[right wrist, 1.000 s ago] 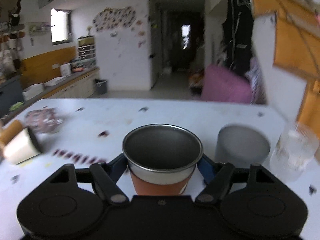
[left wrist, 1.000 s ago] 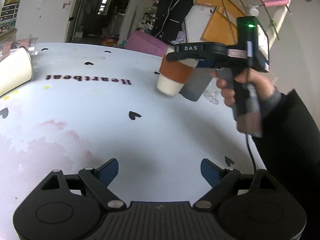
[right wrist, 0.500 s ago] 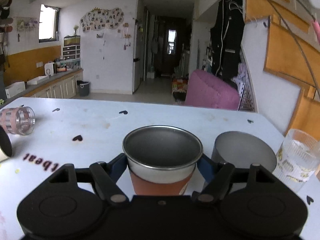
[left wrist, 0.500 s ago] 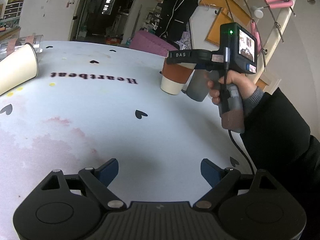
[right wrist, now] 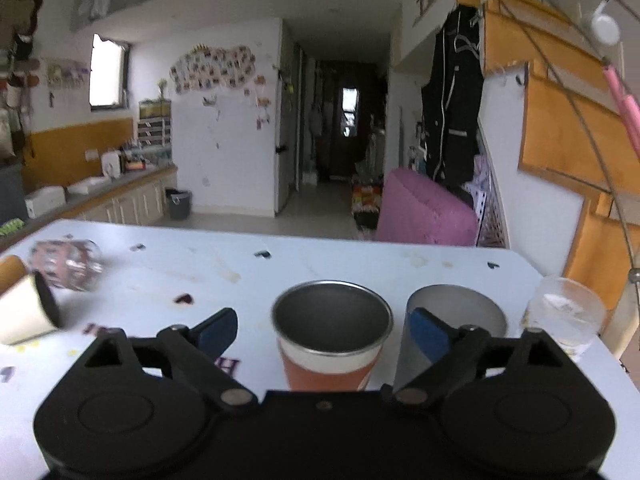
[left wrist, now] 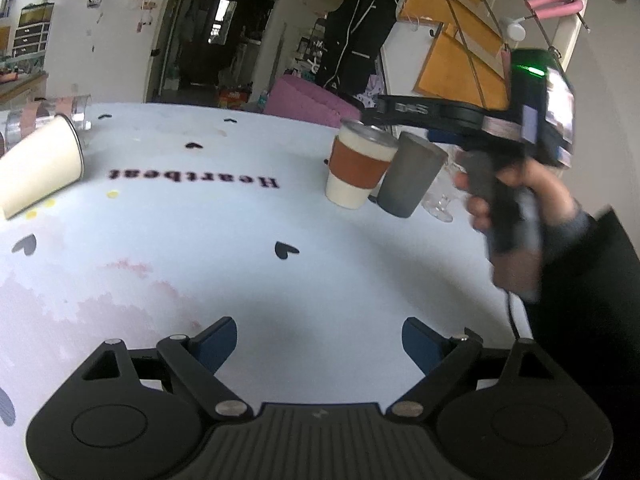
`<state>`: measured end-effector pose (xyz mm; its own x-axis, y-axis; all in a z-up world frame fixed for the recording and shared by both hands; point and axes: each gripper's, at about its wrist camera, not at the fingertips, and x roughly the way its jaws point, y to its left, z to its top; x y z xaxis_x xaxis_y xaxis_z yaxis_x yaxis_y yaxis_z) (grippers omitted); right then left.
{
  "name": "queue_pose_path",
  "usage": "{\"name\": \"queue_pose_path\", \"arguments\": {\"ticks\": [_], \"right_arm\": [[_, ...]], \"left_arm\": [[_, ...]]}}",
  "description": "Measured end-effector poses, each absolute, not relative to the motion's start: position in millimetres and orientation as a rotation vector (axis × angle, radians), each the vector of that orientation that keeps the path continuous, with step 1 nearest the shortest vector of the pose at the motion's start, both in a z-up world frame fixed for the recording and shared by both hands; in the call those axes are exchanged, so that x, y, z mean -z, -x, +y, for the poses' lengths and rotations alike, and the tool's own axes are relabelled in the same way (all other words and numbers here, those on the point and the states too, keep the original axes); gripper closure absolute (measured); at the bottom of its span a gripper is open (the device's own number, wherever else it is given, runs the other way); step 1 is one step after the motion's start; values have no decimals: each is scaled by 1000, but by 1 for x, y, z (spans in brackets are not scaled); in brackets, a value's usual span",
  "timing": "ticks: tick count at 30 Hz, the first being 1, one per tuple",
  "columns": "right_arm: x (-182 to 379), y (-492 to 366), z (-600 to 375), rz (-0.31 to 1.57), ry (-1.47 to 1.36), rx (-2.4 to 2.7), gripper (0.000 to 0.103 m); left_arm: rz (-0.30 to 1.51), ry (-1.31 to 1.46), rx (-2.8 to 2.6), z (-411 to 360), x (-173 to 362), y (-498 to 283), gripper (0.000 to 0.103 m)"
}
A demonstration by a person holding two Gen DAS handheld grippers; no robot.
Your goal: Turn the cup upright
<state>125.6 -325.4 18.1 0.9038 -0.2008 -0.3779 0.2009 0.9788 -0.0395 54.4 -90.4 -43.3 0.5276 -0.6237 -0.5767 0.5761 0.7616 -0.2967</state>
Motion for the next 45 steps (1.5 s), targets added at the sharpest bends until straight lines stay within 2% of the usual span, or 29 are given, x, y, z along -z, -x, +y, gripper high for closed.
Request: {"name": "queue_pose_path", "arguments": {"ticks": [10, 21, 29, 45], "right_arm": [[-22, -15, -304, 300, -37, 195, 7], [-20, 59, -301, 247, -85, 241, 5], [-15, 87, -292, 252, -37, 263, 0], [-12, 94, -286, 275, -13, 284, 0]], "left_arm": [[624, 44, 593, -90, 24, -48, 1], [517, -2, 516, -90, 6, -31, 0], [456, -44, 489, -93, -5, -16, 0], [440, -76, 461, -88, -8, -8, 0]]}}
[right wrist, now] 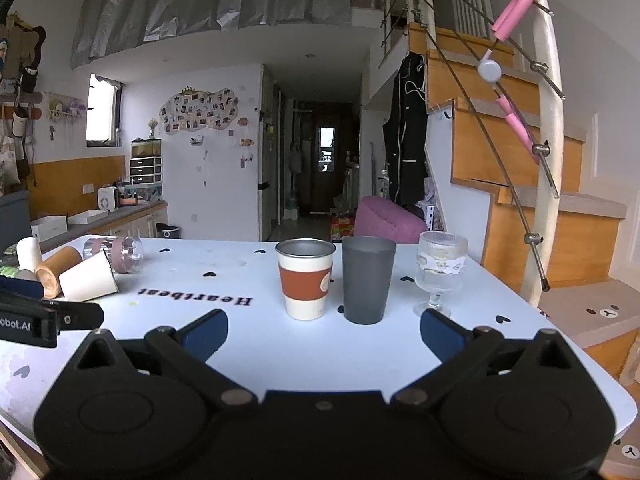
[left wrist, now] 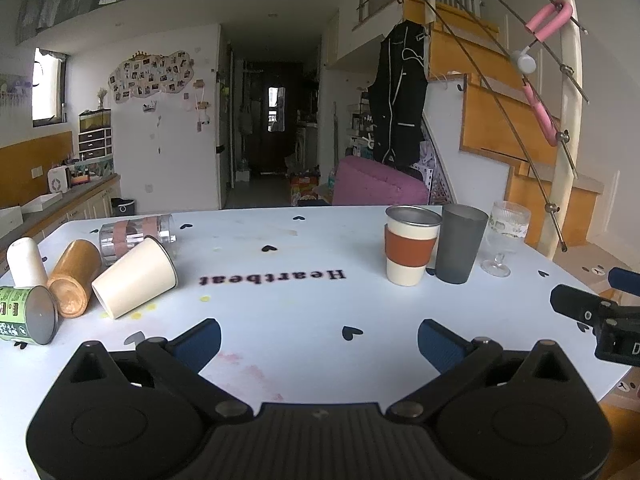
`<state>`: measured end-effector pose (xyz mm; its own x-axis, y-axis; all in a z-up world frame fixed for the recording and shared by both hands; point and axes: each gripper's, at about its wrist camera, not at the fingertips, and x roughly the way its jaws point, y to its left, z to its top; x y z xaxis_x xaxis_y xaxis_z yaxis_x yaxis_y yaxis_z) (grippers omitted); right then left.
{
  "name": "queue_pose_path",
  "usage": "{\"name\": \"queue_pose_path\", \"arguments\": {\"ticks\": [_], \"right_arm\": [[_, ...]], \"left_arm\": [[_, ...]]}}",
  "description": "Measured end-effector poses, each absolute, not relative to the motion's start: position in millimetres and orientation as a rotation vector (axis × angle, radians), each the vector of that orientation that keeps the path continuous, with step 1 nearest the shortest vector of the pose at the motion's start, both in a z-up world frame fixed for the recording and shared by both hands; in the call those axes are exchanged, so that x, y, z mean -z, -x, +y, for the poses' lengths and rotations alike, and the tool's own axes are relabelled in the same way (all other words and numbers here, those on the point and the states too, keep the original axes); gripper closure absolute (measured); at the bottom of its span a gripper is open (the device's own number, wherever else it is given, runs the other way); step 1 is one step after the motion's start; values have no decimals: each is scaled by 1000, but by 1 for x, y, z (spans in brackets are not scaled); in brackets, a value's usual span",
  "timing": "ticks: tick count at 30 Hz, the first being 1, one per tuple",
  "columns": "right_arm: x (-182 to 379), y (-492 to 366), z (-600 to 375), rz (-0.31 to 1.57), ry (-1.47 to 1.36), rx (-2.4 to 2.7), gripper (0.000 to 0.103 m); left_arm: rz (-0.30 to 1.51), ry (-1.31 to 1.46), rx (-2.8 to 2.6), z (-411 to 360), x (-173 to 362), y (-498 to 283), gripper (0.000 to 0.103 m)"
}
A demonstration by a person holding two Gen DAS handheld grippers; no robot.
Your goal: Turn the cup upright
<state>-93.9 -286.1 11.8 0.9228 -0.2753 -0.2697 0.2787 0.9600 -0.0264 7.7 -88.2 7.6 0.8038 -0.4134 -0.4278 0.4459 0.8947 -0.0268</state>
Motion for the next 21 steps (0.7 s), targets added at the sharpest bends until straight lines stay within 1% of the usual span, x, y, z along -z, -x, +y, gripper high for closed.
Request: {"name": "queue_pose_path", "arguments": {"ticks": [21], "right_arm": [[-11, 94, -288, 280, -12, 302, 0]], "left_arm": [[446, -78, 454, -87, -5, -8, 0]]}}
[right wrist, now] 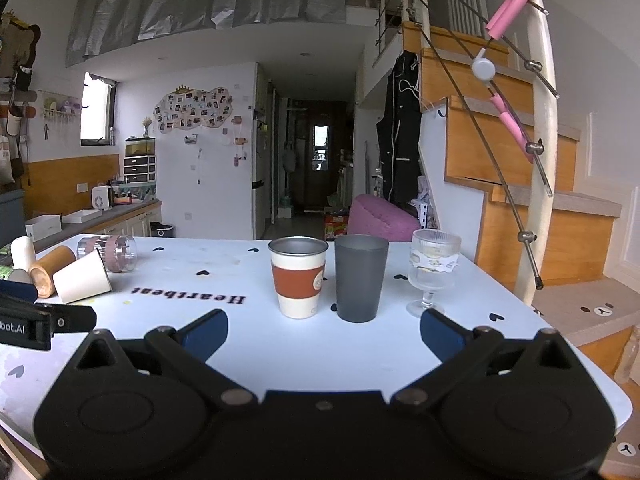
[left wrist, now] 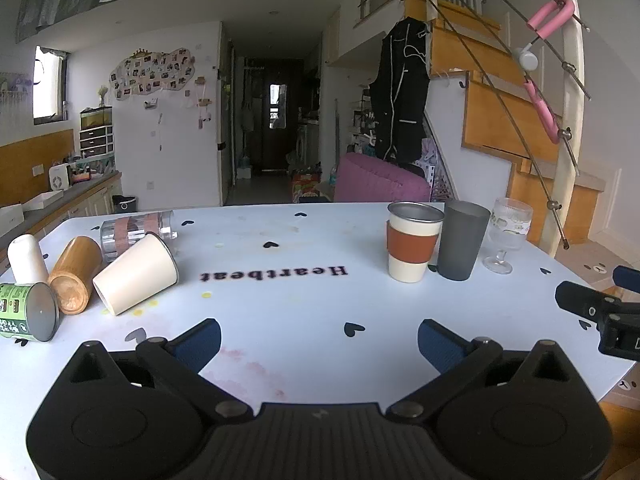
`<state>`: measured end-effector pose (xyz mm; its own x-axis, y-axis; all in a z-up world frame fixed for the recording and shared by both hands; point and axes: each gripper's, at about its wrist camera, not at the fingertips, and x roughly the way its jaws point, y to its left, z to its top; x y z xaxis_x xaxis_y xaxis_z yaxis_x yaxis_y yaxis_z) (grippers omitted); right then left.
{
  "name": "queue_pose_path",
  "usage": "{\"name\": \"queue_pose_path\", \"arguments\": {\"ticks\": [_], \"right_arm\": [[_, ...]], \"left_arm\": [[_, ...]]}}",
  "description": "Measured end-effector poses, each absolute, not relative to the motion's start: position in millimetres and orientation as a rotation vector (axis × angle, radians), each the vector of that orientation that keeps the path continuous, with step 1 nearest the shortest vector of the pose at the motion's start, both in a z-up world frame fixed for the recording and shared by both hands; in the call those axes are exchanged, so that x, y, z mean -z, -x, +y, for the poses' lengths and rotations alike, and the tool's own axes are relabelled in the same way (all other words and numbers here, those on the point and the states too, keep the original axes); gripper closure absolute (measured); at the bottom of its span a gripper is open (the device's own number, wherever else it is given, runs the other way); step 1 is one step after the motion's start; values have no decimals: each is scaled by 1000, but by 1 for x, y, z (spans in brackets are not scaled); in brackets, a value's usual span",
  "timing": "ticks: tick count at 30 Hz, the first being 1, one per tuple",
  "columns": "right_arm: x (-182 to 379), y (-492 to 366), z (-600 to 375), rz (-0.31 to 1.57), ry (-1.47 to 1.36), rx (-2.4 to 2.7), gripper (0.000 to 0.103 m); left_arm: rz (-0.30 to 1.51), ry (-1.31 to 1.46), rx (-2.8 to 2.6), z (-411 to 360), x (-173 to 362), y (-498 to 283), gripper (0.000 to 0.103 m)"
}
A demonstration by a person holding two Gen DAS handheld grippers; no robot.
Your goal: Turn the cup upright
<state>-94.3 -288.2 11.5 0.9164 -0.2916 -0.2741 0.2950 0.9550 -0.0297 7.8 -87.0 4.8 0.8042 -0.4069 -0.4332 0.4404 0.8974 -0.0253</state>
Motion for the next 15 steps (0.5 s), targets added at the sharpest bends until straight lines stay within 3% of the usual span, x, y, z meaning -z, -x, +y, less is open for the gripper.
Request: {"name": "queue_pose_path", "arguments": {"ticks": [15], "right_arm": [[-11, 94, -288, 280, -12, 302, 0]], "left_arm": [[447, -82, 441, -86, -5, -8, 0]]}}
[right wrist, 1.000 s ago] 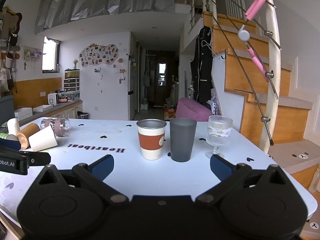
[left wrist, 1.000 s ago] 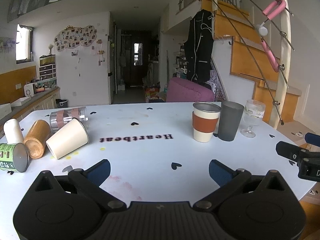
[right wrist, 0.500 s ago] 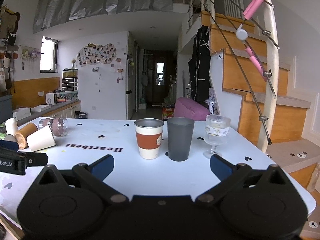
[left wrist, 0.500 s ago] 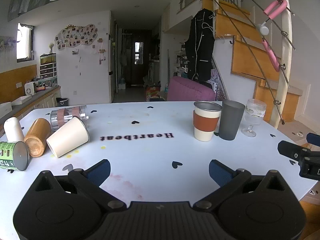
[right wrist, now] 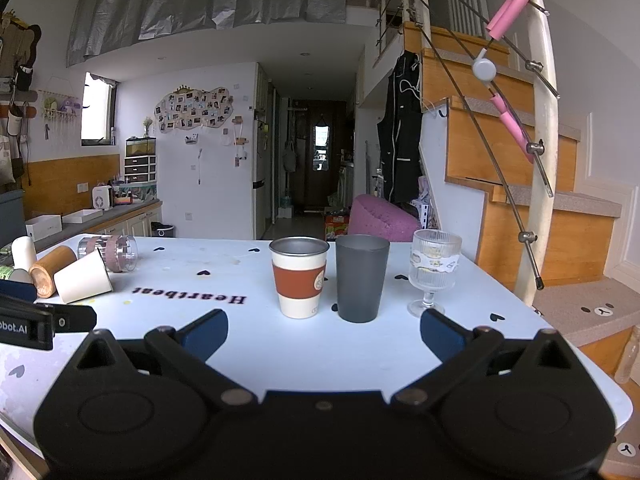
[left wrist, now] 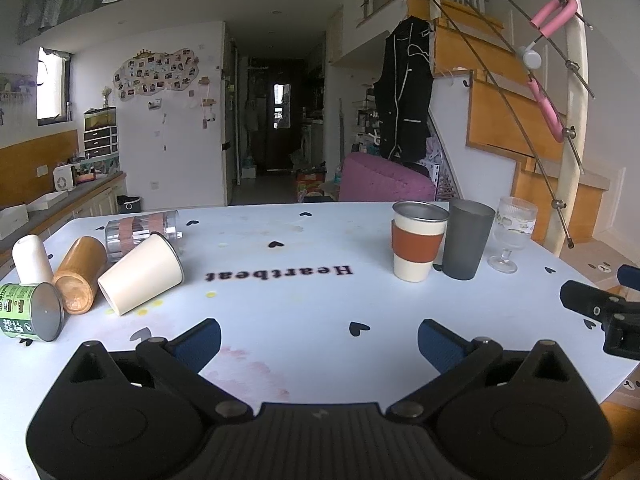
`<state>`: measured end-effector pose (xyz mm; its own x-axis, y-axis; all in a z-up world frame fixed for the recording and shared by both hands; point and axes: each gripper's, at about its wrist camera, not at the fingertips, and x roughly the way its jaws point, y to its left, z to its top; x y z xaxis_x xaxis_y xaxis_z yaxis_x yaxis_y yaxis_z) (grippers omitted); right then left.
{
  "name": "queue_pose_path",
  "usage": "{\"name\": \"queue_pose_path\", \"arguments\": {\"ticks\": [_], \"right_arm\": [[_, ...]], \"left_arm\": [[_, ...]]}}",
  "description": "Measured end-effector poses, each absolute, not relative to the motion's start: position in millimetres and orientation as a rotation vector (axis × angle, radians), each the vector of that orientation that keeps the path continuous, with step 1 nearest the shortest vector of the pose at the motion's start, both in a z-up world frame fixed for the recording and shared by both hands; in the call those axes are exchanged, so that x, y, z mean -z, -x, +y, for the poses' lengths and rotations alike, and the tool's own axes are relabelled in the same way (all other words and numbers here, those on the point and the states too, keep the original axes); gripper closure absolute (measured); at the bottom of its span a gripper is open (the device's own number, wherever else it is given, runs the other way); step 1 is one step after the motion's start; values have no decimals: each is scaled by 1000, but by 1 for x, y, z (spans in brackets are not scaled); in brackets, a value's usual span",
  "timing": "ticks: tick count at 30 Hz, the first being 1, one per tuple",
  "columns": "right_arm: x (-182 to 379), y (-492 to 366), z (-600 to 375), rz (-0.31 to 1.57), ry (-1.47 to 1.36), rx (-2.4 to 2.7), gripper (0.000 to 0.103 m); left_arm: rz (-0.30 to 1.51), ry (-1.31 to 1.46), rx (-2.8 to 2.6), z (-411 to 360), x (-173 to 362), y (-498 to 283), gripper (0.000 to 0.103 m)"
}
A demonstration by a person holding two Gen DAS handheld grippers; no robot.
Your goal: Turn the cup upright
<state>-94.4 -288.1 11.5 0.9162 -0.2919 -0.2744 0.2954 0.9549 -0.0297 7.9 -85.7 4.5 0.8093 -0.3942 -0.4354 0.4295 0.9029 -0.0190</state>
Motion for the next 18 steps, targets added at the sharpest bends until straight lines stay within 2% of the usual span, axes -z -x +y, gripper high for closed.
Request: {"name": "queue_pose_path", "arguments": {"ticks": [18], "right_arm": [[-11, 95, -288, 280, -12, 302, 0]], "left_arm": [[450, -84, 428, -85, -5, -8, 0]]}}
